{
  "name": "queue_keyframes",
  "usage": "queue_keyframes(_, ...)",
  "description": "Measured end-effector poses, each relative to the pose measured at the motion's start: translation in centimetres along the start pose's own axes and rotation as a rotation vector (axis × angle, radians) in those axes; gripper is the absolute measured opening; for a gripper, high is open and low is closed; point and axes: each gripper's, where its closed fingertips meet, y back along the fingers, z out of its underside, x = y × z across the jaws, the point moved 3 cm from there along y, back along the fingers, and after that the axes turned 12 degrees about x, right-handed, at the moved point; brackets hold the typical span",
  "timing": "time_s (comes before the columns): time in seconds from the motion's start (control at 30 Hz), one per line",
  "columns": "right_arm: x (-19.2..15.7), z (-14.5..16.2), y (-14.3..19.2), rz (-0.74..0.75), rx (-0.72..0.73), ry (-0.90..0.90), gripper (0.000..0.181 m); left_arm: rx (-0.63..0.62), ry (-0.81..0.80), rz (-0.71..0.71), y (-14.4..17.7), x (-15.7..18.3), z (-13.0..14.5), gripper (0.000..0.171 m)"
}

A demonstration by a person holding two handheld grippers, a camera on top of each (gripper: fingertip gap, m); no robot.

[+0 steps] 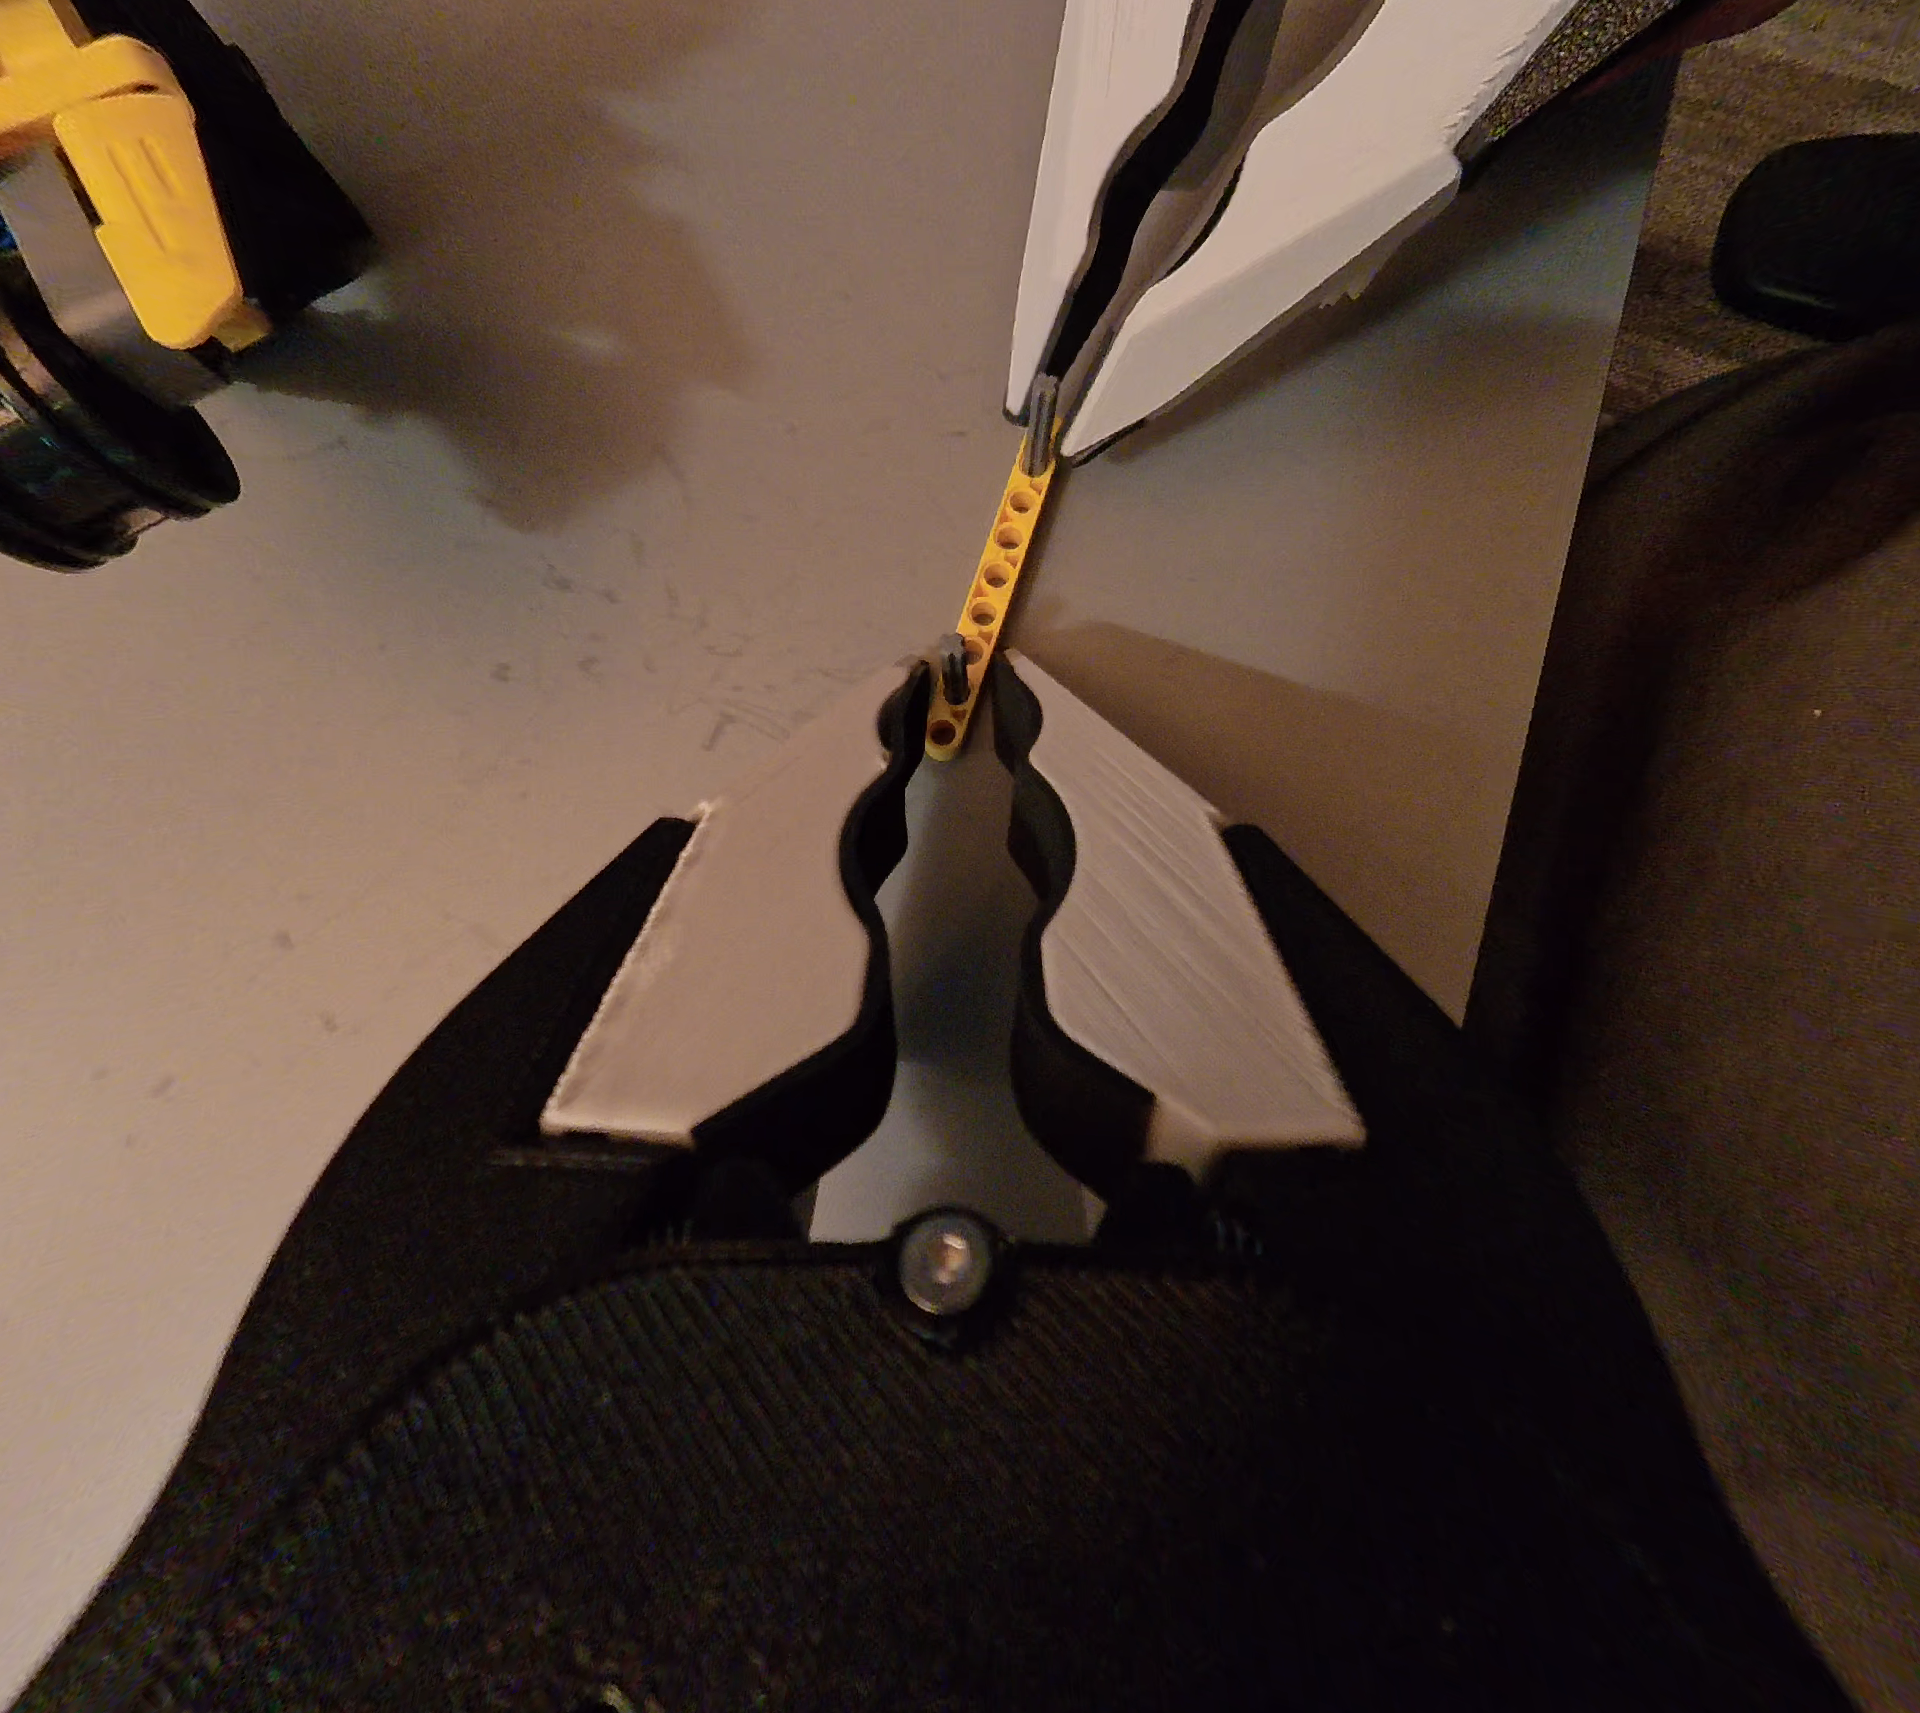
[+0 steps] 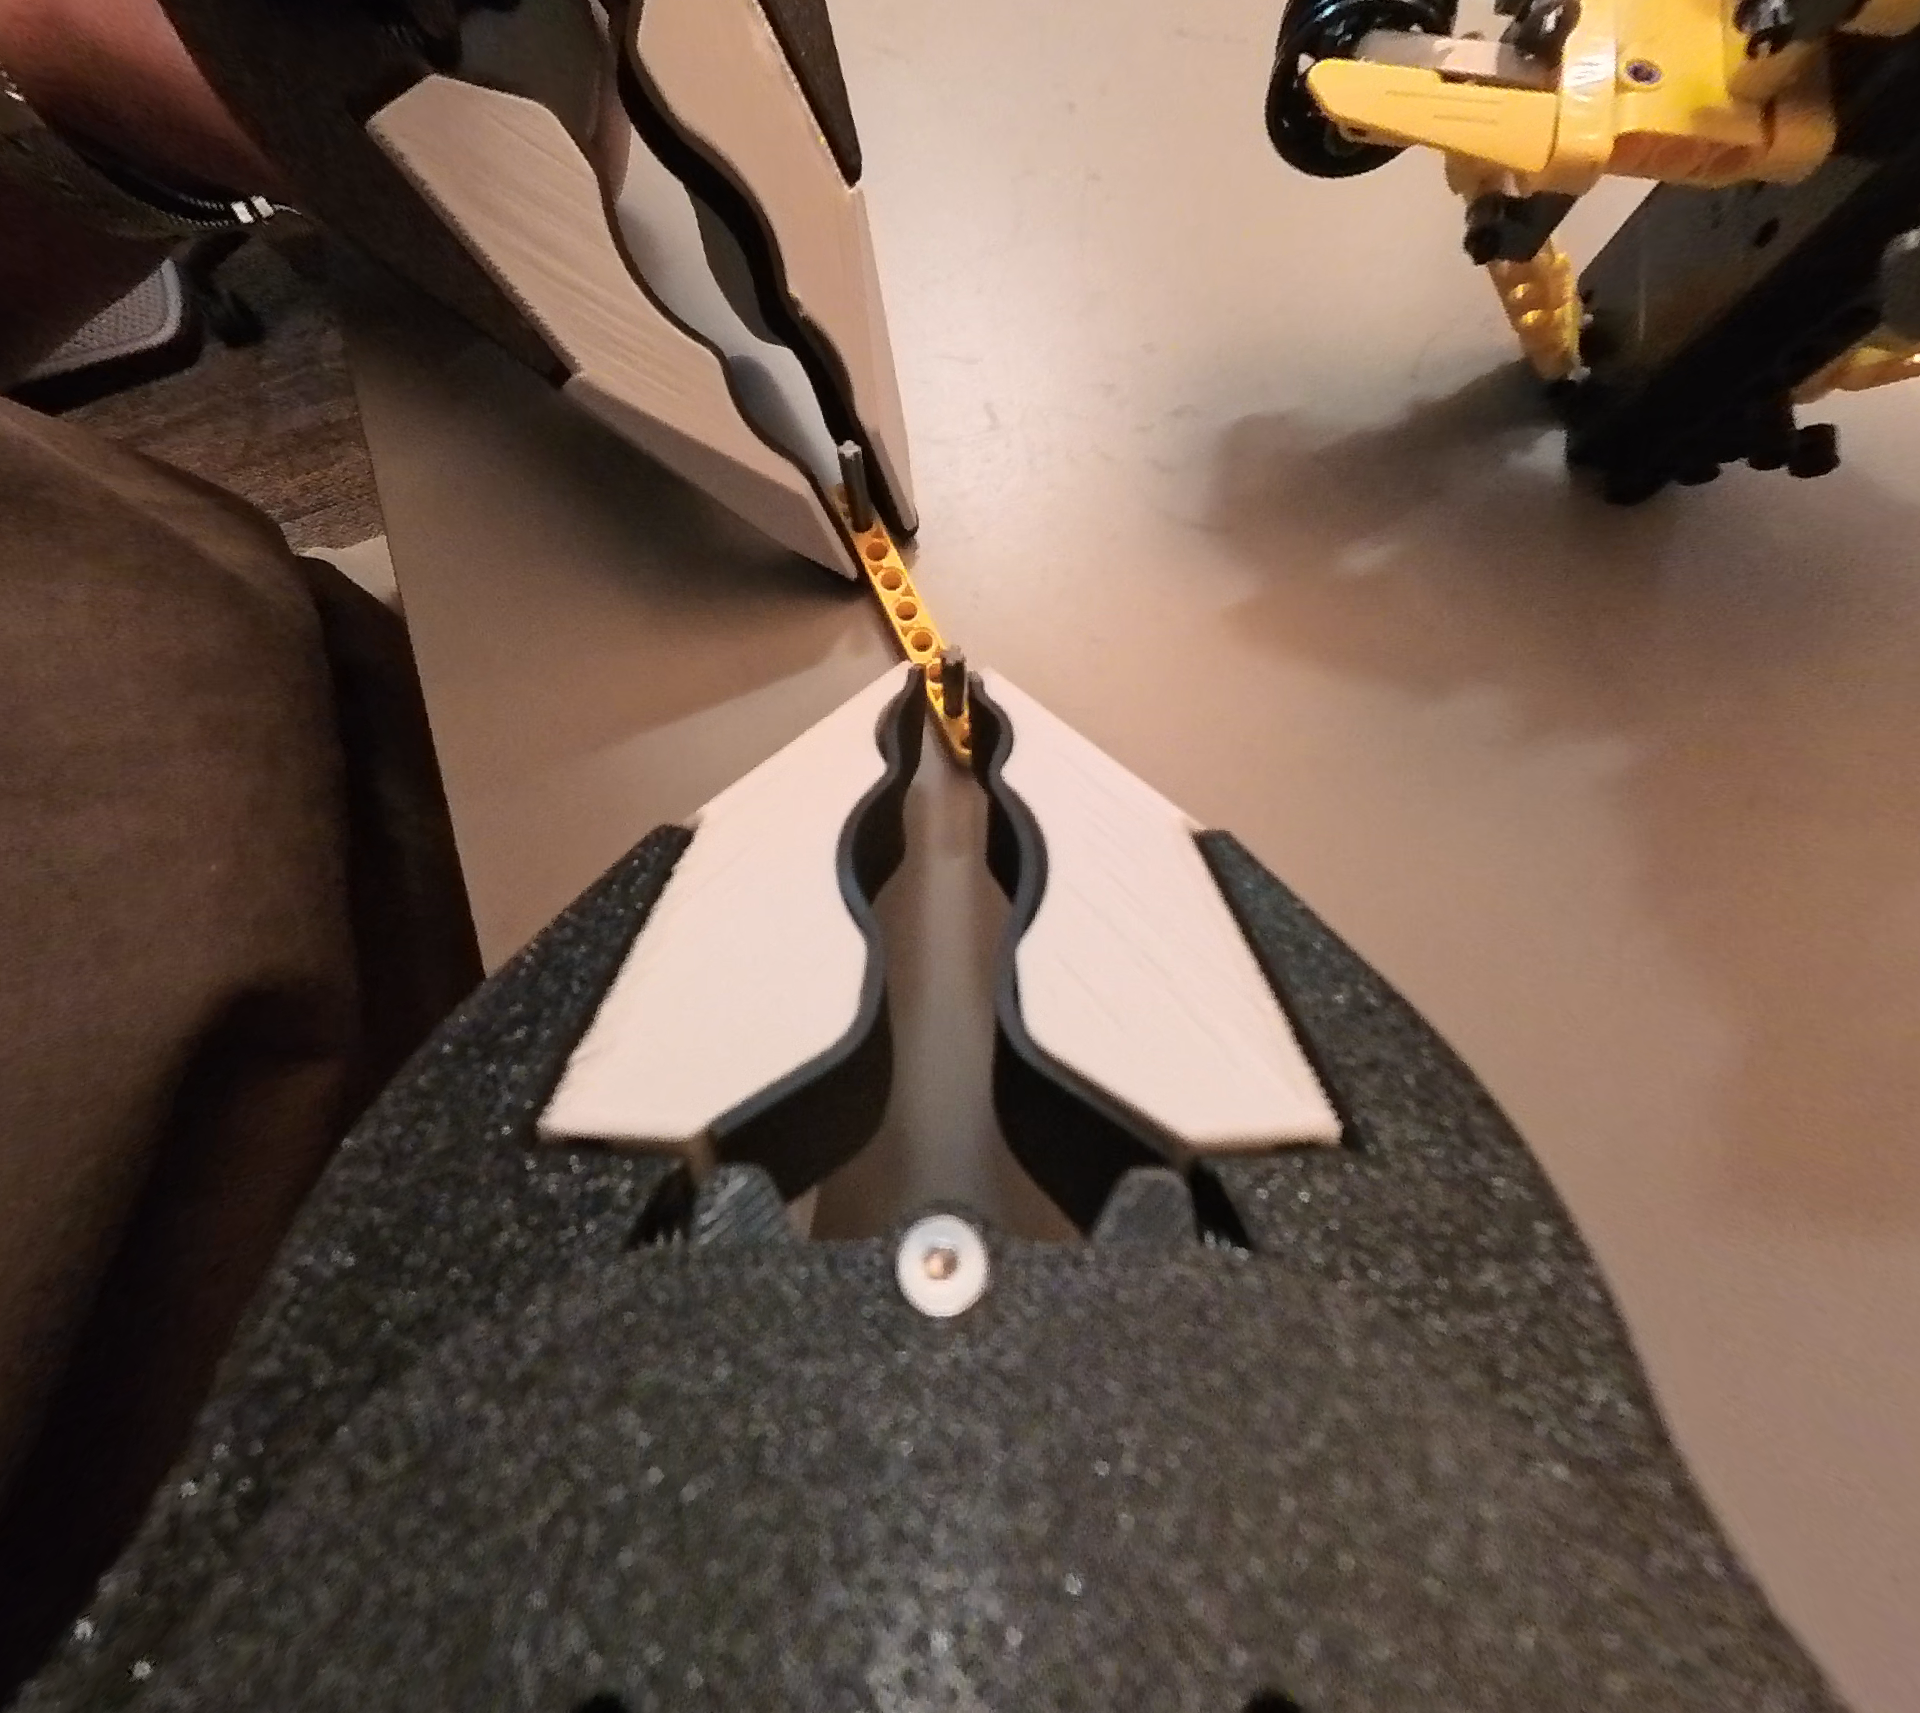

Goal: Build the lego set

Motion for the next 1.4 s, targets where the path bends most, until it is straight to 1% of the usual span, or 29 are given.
queue_keyframes(0.4,0.2,0.0,0.0,0.015,0.001,-0.001,0.004,0.000,0.000,0.000,0.0,0.0,0.0,0.010)
queue_keyframes(0.63,0.1,0.0,-0.1,0.059,-0.005,-0.014,0.004,-0.001,-0.003,-0.003,0.0,0.0,0.0,0.010)
queue_keyframes(0.8,0.3,0.5,-0.2,0.100,-0.051,-0.014,0.005,-0.001,-0.006,-0.007,0.0,0.0,0.0,0.010)
queue_keyframes(0.87,0.2,0.7,-0.3,0.112,-0.062,0.005,0.008,-0.002,-0.006,-0.007,0.0,0.0,0.0,0.010)
queue_keyframes(1.03,0.0,0.5,-0.2,0.078,-0.042,-0.014,0.014,-0.001,-0.005,-0.006,0.0,0.0,0.0,0.010)
queue_keyframes(1.23,0.0,-0.4,0.2,0.014,0.030,-0.083,0.016,-0.001,-0.006,-0.007,0.0,0.0,0.0,0.010)
queue_keyframes(1.4,-0.2,-0.2,0.1,0.002,0.021,-0.072,0.016,-0.001,-0.003,-0.005,0.0,0.0,0.0,0.010)
